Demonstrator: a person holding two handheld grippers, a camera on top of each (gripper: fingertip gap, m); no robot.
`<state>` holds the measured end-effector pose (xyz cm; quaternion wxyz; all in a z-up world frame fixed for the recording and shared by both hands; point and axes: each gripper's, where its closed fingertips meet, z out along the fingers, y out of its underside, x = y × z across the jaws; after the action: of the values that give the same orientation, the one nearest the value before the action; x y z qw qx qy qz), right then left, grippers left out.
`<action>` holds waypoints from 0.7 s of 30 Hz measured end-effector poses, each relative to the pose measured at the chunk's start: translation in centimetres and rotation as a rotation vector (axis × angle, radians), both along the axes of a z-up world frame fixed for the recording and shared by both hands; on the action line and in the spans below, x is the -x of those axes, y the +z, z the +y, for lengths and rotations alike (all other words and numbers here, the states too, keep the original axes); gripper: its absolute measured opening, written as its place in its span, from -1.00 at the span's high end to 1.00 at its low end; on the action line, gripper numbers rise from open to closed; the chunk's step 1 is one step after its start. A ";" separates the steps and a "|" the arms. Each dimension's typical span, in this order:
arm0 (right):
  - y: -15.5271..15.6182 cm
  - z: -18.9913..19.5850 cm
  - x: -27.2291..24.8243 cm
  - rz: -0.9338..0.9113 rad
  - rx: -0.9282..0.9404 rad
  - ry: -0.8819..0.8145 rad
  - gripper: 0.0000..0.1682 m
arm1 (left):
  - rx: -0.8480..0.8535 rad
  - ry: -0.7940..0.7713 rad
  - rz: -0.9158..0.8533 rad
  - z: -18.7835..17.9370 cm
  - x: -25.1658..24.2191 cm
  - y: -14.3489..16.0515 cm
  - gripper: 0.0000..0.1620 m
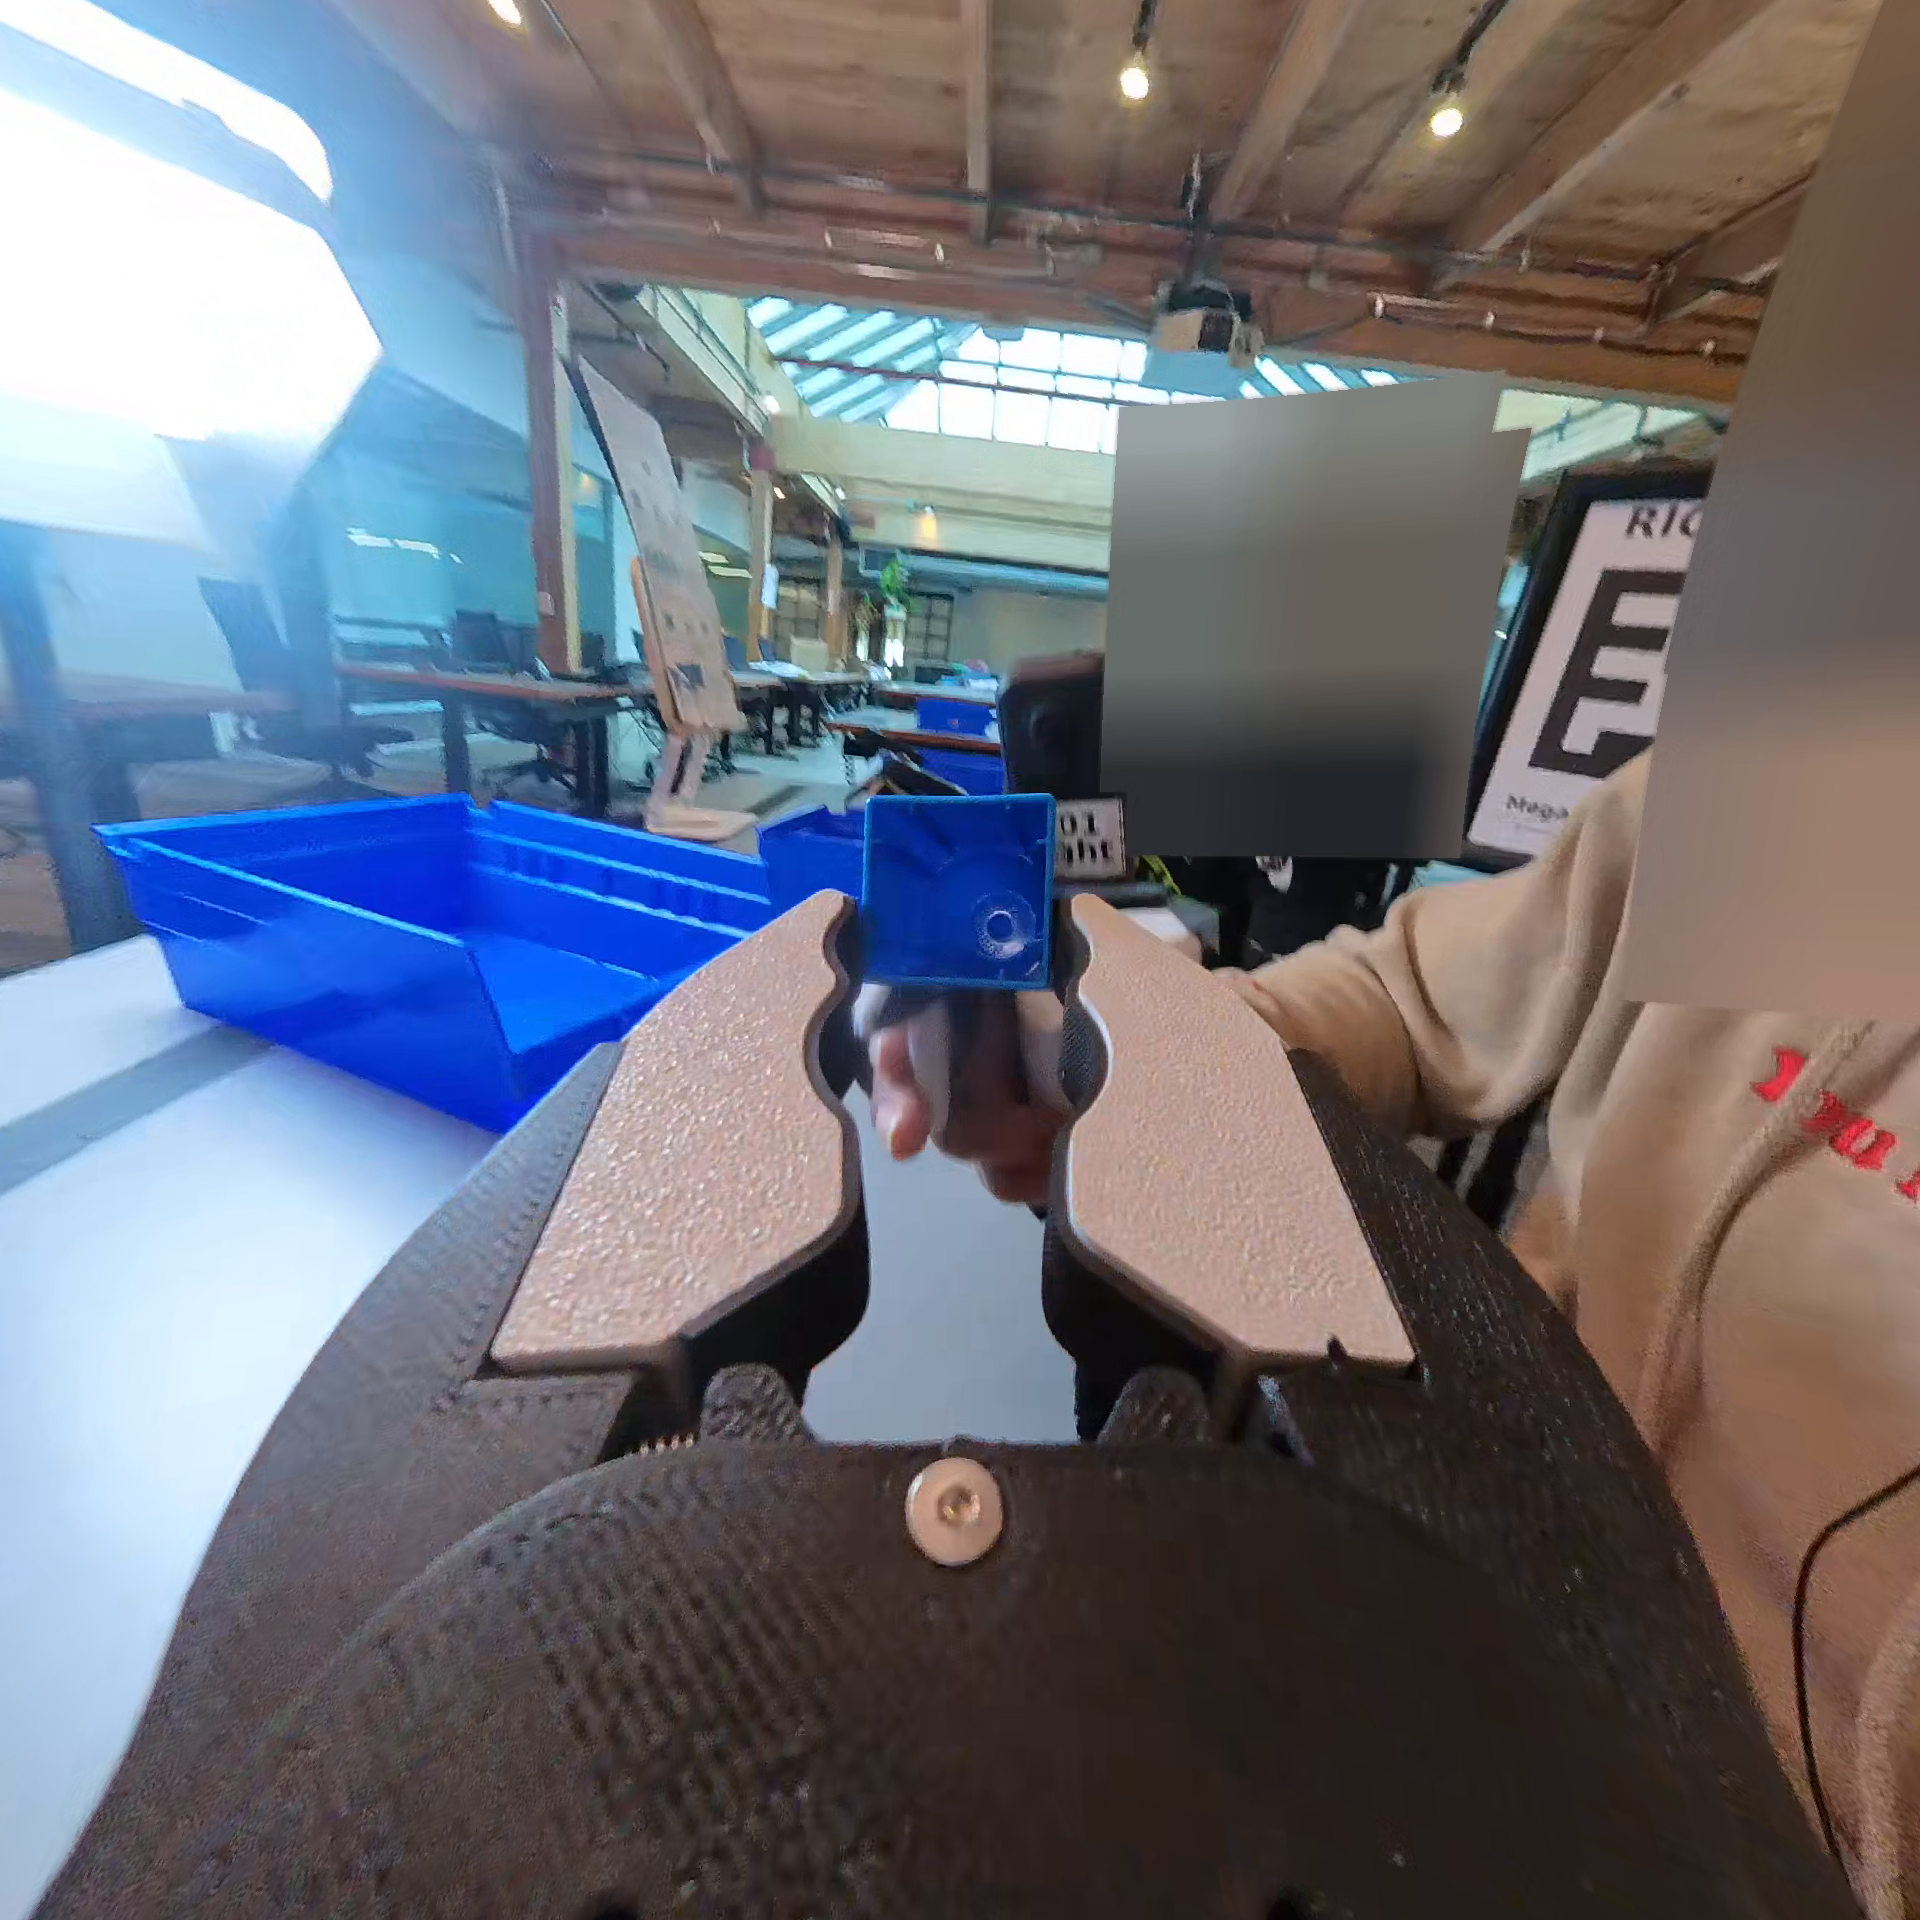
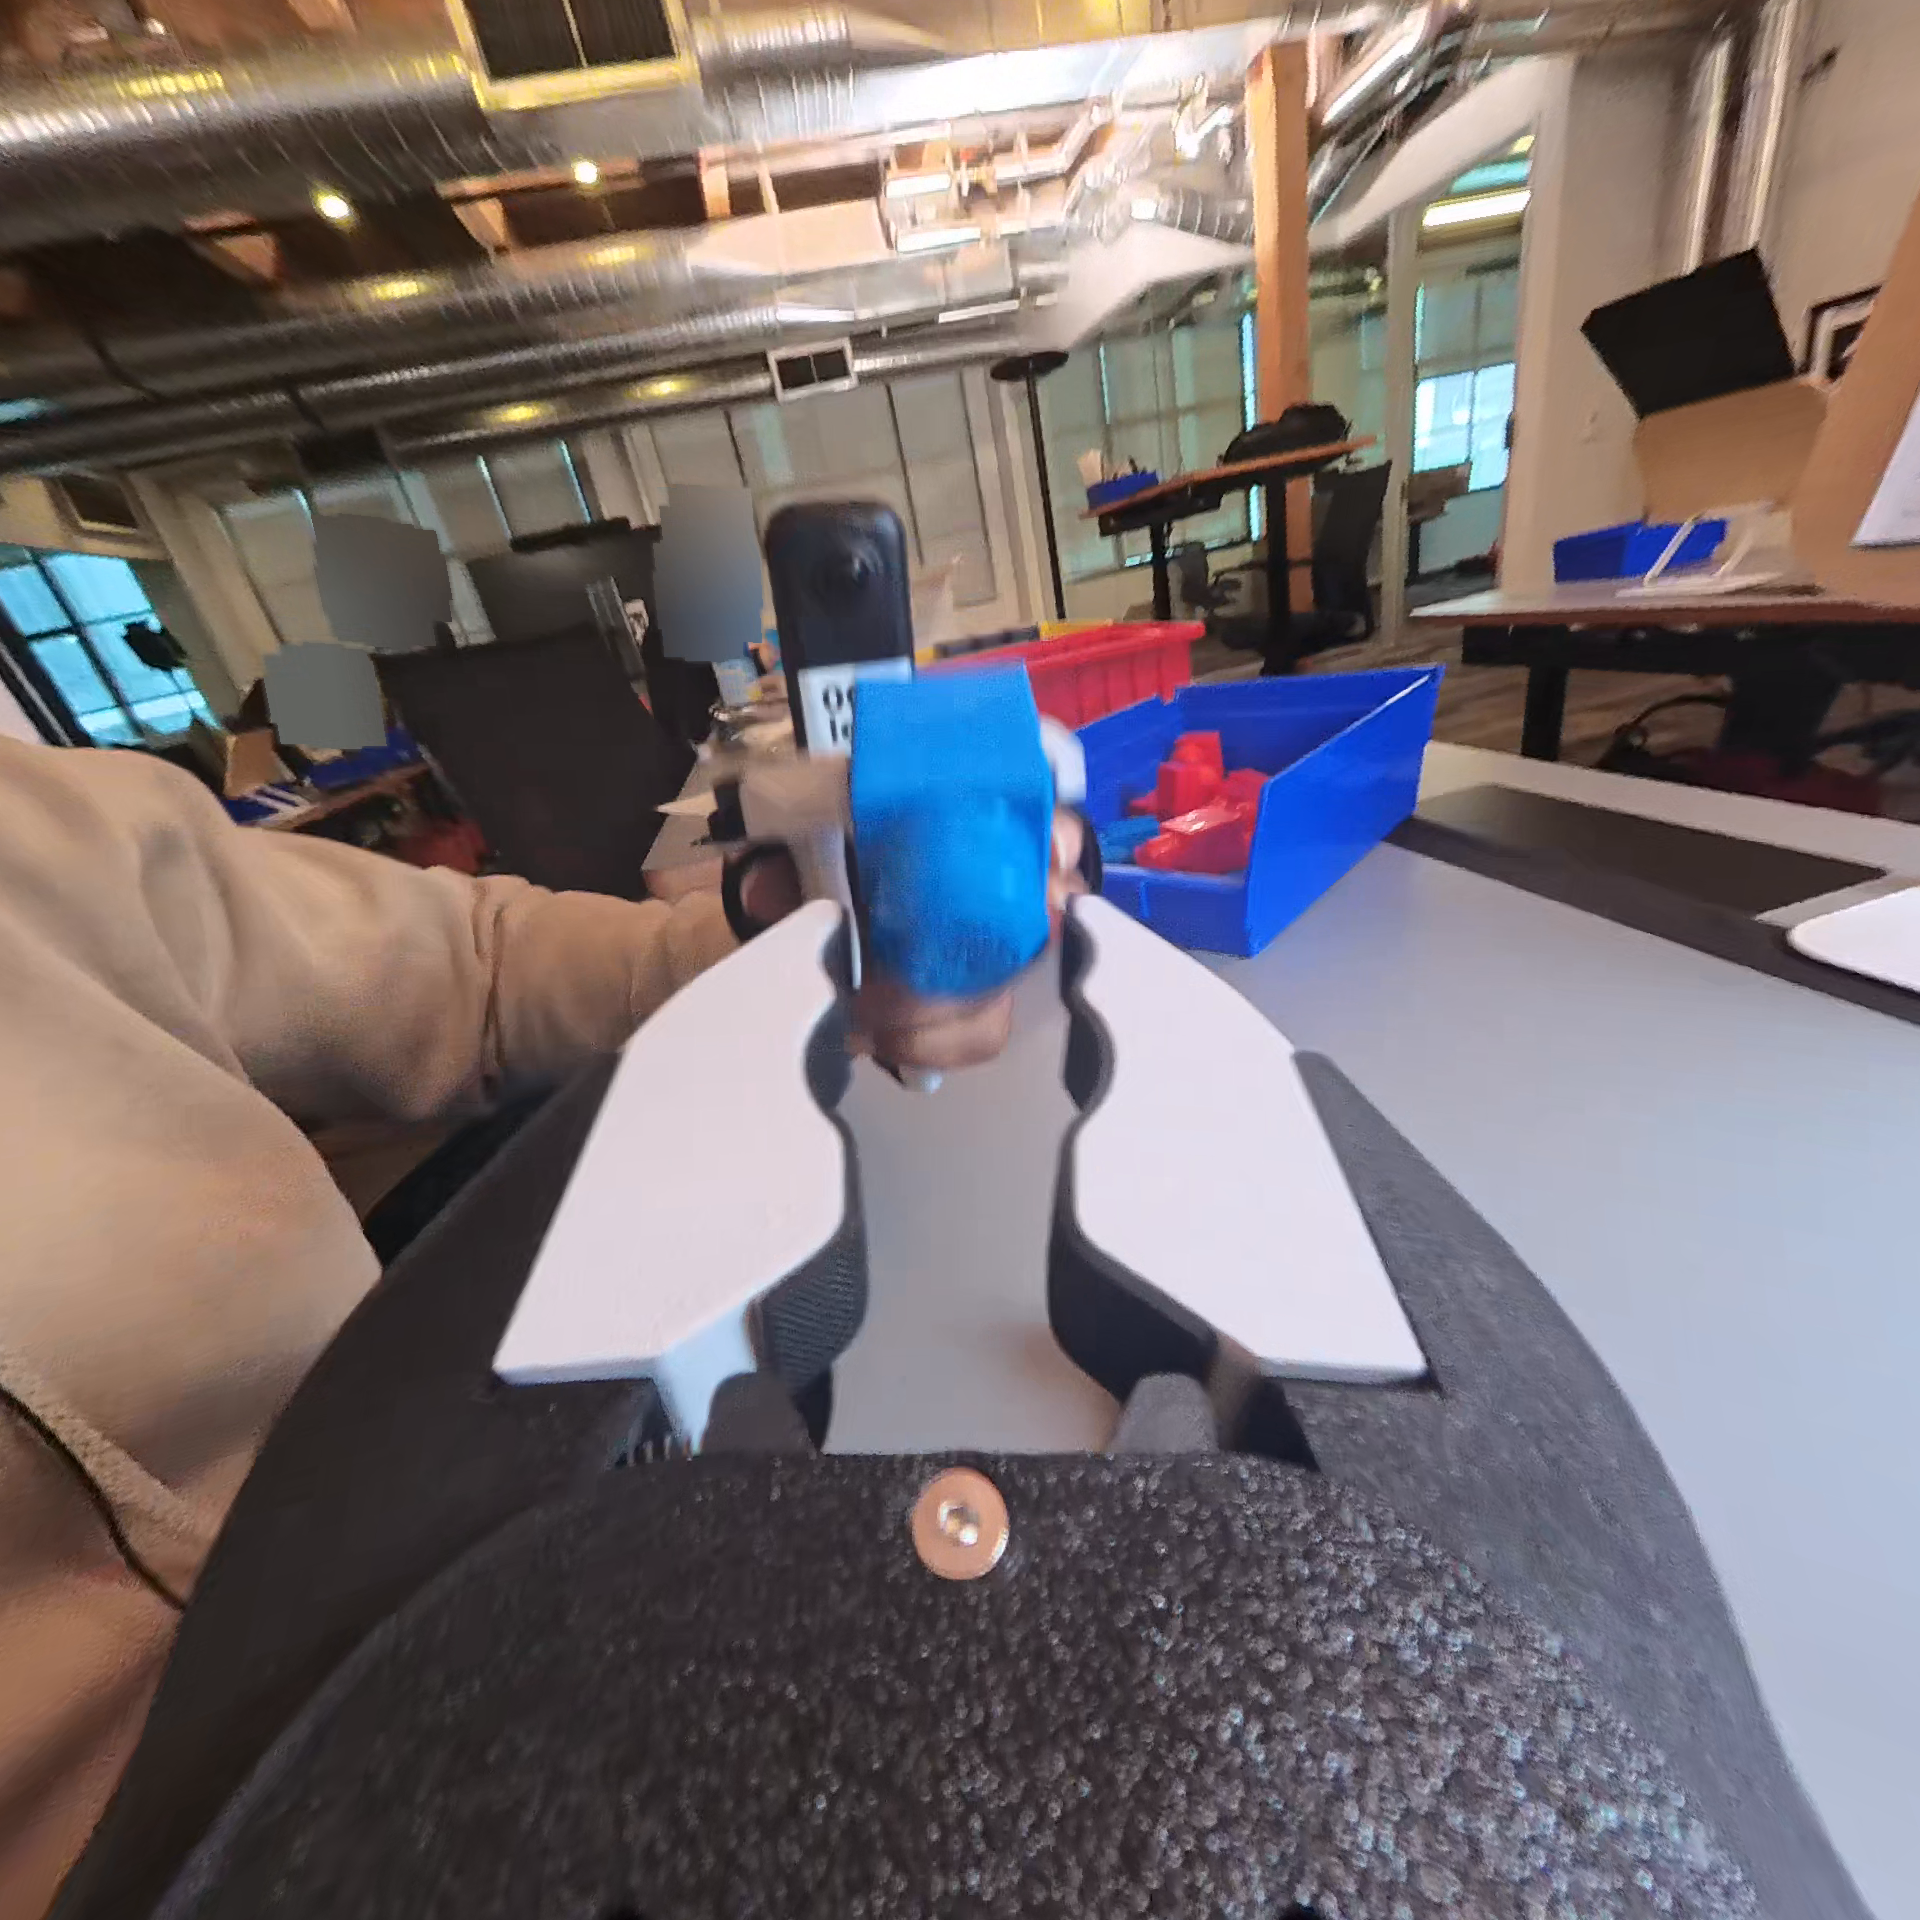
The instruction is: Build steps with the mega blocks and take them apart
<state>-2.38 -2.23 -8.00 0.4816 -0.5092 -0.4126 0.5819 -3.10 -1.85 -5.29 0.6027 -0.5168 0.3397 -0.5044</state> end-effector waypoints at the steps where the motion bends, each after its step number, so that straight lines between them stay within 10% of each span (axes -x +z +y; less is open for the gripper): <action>1: 0.3 0.2 -0.3 0.016 -0.006 -0.014 0.60 | 0.015 -0.021 0.028 -0.1 -0.7 -1.1 0.56; 7: -1.7 1.0 -0.9 -0.136 -0.038 0.051 0.61 | 0.099 -0.064 0.201 0.3 -1.7 -5.9 0.56; 16: -10.7 8.4 -7.8 -1.042 -0.339 -0.017 0.60 | 0.190 0.079 0.789 2.8 1.2 -15.5 0.23; 21: -13.7 9.6 -9.0 -1.226 -0.304 0.067 0.60 | 0.173 0.142 0.978 3.8 0.9 -18.9 0.21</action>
<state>6.59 7.42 -21.65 0.2062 -0.6629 -0.7072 0.1340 -4.03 1.91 -24.22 0.3607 -0.7626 0.5033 -0.1869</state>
